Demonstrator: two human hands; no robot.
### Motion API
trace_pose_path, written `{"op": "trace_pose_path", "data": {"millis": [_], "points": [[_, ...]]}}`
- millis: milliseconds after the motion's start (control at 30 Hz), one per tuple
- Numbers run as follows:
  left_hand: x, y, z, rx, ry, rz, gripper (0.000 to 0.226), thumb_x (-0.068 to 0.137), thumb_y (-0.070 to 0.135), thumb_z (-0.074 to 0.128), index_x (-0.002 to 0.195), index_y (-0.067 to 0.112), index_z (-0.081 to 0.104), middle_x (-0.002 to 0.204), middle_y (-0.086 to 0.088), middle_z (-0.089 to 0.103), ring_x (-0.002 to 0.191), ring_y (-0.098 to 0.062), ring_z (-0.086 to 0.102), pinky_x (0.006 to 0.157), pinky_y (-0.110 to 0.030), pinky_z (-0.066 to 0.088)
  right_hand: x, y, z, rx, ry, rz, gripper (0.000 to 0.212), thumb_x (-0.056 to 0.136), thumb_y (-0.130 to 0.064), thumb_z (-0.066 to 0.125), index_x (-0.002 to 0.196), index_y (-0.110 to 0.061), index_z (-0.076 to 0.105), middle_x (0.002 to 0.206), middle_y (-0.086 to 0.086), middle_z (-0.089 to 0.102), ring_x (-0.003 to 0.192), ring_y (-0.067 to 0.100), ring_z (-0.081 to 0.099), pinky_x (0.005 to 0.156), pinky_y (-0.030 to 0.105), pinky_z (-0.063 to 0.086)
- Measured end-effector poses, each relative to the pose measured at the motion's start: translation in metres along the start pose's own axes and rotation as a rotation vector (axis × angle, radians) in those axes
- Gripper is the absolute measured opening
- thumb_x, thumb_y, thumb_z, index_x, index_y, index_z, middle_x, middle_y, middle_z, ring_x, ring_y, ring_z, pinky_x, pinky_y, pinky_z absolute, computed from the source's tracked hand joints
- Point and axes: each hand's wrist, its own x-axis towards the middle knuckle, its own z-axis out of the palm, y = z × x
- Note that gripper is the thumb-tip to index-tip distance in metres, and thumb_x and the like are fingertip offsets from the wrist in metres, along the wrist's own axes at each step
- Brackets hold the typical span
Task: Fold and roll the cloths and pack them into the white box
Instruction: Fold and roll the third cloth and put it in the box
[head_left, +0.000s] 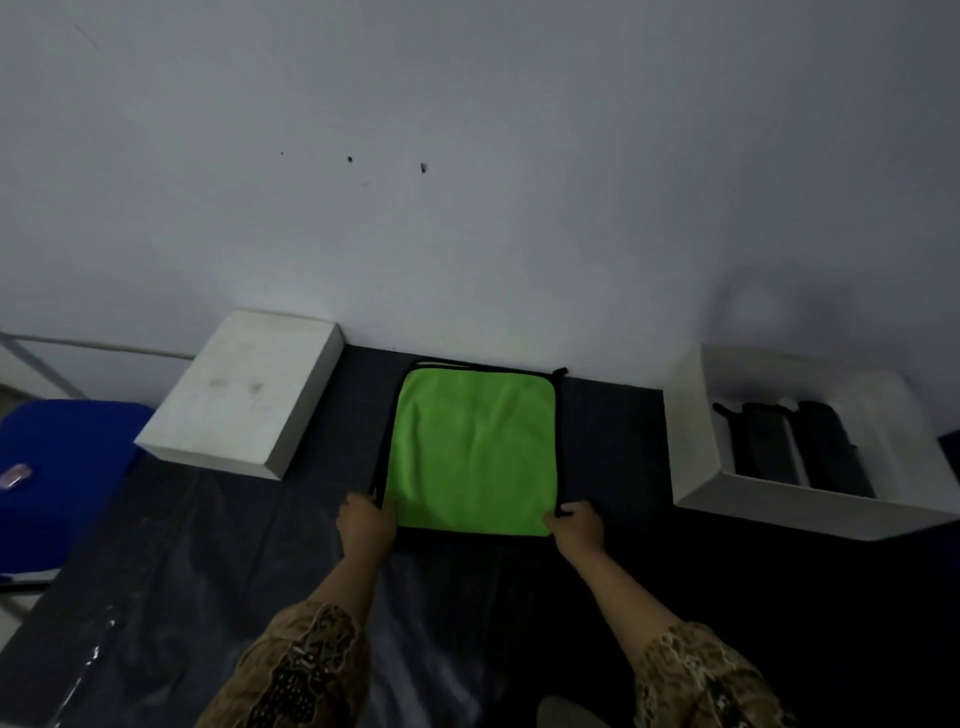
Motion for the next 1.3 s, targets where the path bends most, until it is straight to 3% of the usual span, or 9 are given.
{"op": "trace_pose_path", "data": {"millis": [200,433,567,700,800,900,1067,1167,1300], "points": [[0.004,-0.001,-0.014,0.055,0.003,0.008,0.035,0.081,0.042,0.065,0.104,0.015,0.065,0.117,-0.013,0.066,0.113,-0.033,0.057,0.098,-0.039,0.042,-0.003,0.0,0.001,-0.014,0.04,-0.002,0.02,0.084,-0.004,0.063,0.101,0.004,0.07,0.11,0.021,0.07,0.104,0.031,0.066,0.087,0.031,0.049],[0.012,0.001,-0.018,-0.034,0.036,-0.043,0.036,0.089,0.041,0.056,0.106,0.01,0.063,0.123,-0.02,0.06,0.12,-0.036,0.049,0.102,-0.044,0.035,-0.01,-0.009,-0.003,0.095,0.089,-0.007,0.023,0.082,-0.004,0.063,0.102,0.005,0.067,0.106,0.026,0.069,0.101,0.038,0.066,0.088,0.043,0.053],[0.003,0.015,-0.024,-0.497,0.03,0.129,0.014,0.09,0.012,0.059,0.096,0.009,0.046,0.096,-0.022,0.063,0.081,-0.027,0.06,0.081,-0.038,0.05,-0.017,-0.023,-0.013,0.362,-0.011,-0.107,0.021,0.088,0.001,0.058,0.109,0.002,0.06,0.106,0.023,0.06,0.093,0.034,0.062,0.078,0.045,0.055],[-0.001,0.03,-0.036,-0.731,-0.111,0.271,0.009,0.087,0.003,0.061,0.096,0.004,0.06,0.067,-0.002,0.063,0.045,0.0,0.059,0.053,-0.025,0.05,-0.027,-0.042,-0.034,0.453,-0.103,-0.252,0.033,0.085,-0.008,0.068,0.117,-0.001,0.064,0.118,0.019,0.063,0.106,0.028,0.061,0.078,0.032,0.053],[-0.002,0.038,-0.047,-0.7,-0.186,0.319,0.032,0.069,0.006,0.08,0.1,0.004,0.069,0.081,-0.002,0.071,0.068,-0.006,0.065,0.07,-0.028,0.053,-0.037,-0.054,-0.051,0.466,-0.139,-0.315,0.055,0.075,-0.006,0.078,0.127,-0.01,0.06,0.119,0.007,0.055,0.113,0.02,0.052,0.098,0.041,0.048],[-0.007,0.042,-0.062,-0.616,-0.266,0.408,0.062,0.059,-0.004,0.083,0.117,0.001,0.063,0.103,-0.016,0.068,0.09,-0.022,0.063,0.088,-0.035,0.052,-0.041,-0.059,-0.064,0.454,-0.064,-0.385,0.05,0.075,-0.005,0.077,0.122,-0.008,0.063,0.115,0.01,0.058,0.106,0.019,0.056,0.087,0.034,0.052],[-0.016,0.043,-0.081,-0.42,-0.044,0.63,0.031,0.064,0.001,0.081,0.095,0.001,0.074,0.097,-0.015,0.073,0.087,-0.015,0.064,0.074,-0.004,0.047,-0.042,-0.055,-0.081,0.465,0.058,-0.432,0.021,0.084,-0.016,0.069,0.101,-0.003,0.07,0.088,0.012,0.073,0.06,0.007,0.07,0.054,0.021,0.046],[-0.024,0.038,-0.086,-0.385,-0.097,0.623,0.019,0.068,0.009,0.08,0.086,0.003,0.077,0.087,-0.013,0.074,0.077,-0.01,0.065,0.071,-0.011,0.049,-0.042,-0.045,-0.089,0.377,0.195,-0.477,0.017,0.085,-0.023,0.069,0.082,-0.006,0.071,0.063,-0.002,0.065,0.042,-0.001,0.058,0.044,0.019,0.043],[-0.033,0.019,-0.08,-0.17,-0.087,0.58,0.024,0.06,0.019,0.087,0.074,0.004,0.076,0.081,-0.005,0.063,0.077,-0.016,0.061,0.07,-0.023,0.044,-0.043,-0.013,-0.091,0.121,0.241,-0.549,0.02,0.08,-0.019,0.074,0.073,-0.001,0.069,0.091,0.009,0.059,0.083,0.014,0.054,0.073,0.026,0.043]]}}
